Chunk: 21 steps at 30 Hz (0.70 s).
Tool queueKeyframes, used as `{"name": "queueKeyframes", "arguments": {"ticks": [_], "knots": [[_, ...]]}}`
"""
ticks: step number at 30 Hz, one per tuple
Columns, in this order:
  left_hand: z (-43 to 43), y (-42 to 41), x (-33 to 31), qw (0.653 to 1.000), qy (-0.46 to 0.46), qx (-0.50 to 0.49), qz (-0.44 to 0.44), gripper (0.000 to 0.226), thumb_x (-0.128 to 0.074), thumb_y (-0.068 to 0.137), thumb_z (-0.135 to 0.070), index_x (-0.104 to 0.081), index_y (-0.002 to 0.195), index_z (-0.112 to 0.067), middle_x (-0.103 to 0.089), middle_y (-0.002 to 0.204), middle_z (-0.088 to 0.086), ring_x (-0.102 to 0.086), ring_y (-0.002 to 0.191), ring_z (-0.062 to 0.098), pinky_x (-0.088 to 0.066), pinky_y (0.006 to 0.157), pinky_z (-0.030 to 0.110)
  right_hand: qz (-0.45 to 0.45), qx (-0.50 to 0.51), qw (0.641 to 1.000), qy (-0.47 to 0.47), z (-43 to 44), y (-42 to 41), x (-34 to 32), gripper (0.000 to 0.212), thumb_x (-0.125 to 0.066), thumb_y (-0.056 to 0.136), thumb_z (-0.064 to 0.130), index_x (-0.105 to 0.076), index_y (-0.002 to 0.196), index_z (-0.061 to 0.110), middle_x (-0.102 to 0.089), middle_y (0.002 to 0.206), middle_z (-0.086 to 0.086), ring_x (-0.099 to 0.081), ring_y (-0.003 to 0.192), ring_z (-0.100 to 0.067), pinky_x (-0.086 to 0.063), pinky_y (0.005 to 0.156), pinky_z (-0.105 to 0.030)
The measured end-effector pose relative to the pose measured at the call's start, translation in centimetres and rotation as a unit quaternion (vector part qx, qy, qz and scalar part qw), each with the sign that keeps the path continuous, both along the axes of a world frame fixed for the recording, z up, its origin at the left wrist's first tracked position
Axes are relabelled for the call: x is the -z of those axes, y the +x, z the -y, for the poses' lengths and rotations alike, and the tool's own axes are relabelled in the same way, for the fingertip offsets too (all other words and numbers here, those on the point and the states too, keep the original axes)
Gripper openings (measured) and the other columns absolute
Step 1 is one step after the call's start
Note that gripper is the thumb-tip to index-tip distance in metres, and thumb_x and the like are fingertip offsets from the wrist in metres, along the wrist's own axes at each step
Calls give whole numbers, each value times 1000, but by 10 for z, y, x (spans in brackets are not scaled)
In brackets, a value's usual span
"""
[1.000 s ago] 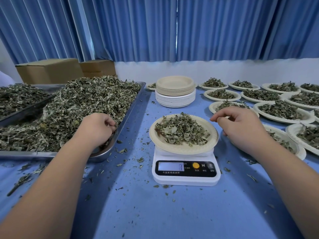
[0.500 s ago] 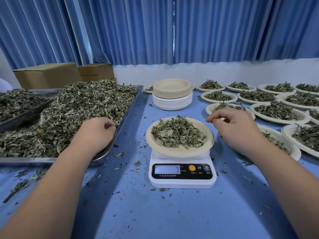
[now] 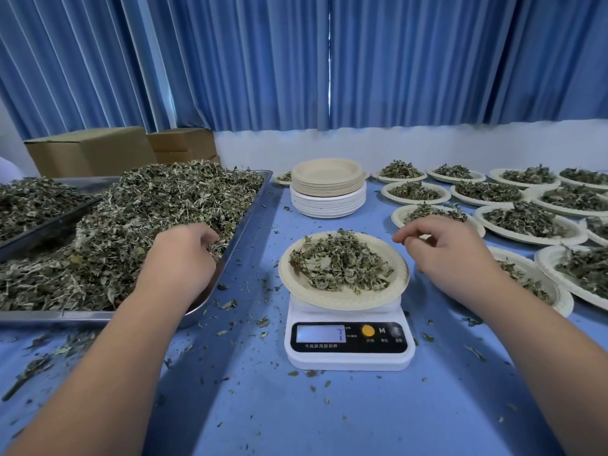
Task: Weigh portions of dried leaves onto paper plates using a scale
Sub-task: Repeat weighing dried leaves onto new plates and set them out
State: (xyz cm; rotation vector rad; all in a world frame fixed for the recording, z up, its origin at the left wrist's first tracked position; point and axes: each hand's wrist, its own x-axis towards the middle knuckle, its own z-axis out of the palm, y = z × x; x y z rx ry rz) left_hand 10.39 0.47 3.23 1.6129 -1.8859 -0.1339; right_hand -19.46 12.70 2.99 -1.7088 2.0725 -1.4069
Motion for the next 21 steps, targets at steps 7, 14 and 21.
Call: {"name": "queueKeyframes", "arguments": {"ticks": [7, 14, 21], "knots": [[-17, -23, -2, 986, -99, 103, -83, 23, -59, 88, -3, -72, 96, -20, -58, 89, -5, -49, 71, 0, -33, 66, 12, -2, 36, 999, 39, 2, -1, 0, 19, -54, 90, 7, -67, 92, 21, -62, 78, 7, -60, 63, -16, -42, 59, -22], [-29, -51, 12, 986, 24, 163, -28, 35, -46, 97, -41, -66, 113, -17, -61, 96, -2, -54, 91, 14, -36, 78, 27, 25, 59, 988, 140, 1, 2, -2, 32, -50, 96, 28, -65, 77, 8, -63, 53, -12, -48, 33, -16, -39, 42, -21], [-35, -54, 10, 928, 211, 202, -232, 24, -54, 97, -28, -71, 81, -25, -52, 47, -7, -43, 45, 15, -35, 51, 26, 143, 9, 969, 199, -4, 11, -6, 31, -51, 96, 25, -65, 98, -2, -57, 44, -8, -45, 33, -17, -37, 39, -19]]}}
